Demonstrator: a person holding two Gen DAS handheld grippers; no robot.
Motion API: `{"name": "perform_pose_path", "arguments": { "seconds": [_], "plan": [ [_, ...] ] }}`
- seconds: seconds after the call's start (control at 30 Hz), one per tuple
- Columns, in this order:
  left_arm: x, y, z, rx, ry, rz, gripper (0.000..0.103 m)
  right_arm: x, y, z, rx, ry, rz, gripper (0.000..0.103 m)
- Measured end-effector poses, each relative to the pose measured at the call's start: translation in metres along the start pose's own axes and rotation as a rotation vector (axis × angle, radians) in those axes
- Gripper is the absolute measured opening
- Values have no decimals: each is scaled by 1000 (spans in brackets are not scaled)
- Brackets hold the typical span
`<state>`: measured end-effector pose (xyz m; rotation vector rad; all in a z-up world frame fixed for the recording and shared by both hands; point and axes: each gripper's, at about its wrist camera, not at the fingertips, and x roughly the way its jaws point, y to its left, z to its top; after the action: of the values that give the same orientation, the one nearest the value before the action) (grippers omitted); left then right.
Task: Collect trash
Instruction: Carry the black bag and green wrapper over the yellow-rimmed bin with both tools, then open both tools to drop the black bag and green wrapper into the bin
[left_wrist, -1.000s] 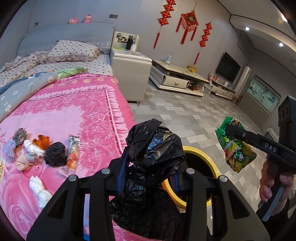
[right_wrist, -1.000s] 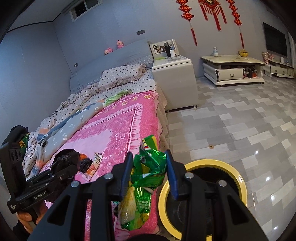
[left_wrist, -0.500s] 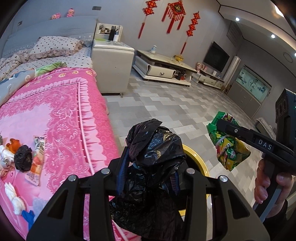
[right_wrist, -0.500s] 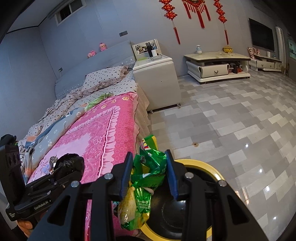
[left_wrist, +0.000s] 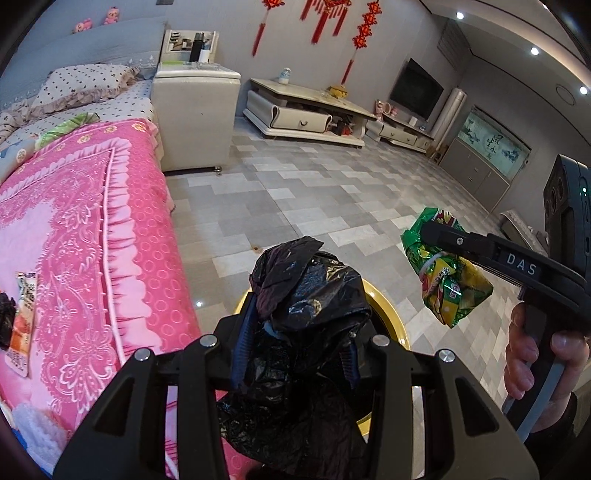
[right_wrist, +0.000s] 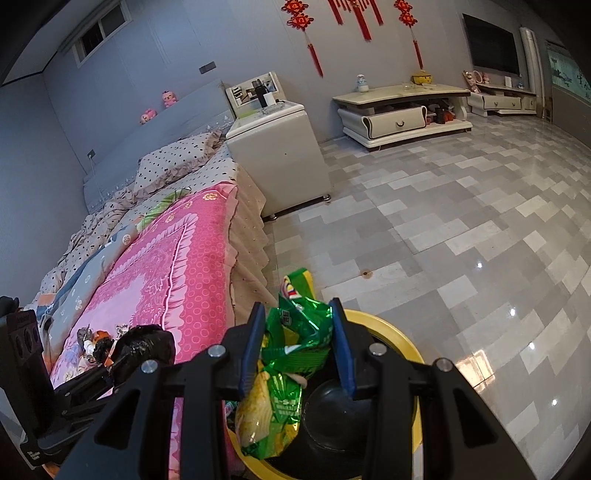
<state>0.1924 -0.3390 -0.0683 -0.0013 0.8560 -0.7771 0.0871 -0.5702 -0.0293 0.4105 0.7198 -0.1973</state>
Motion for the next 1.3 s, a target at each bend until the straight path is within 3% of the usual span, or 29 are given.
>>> {"name": "perform_pose_path", "arguments": {
  "seconds": [0.37, 0.57, 0.77, 0.9, 1.13, 1.3],
  "plan": [
    [51, -14, -9, 8, 89, -45, 39, 31, -33, -11, 57, 55, -43, 34],
    [57, -15, -11, 17, 96, -55, 43, 37, -44, -13, 87, 74, -38, 34],
    [49, -13, -10, 13, 79, -51, 56, 33, -45, -14, 90, 73, -57, 38],
    [38, -9, -11, 5, 61, -38, 65, 29, -46, -16, 102, 68, -74, 52],
    [8, 12, -18, 5, 22, 52, 83, 24, -40, -26, 103, 74, -94, 59],
    [-24, 38, -23, -16, -14, 111, 87, 18, -22, -31, 80, 76, -75, 63]
  ]
}}
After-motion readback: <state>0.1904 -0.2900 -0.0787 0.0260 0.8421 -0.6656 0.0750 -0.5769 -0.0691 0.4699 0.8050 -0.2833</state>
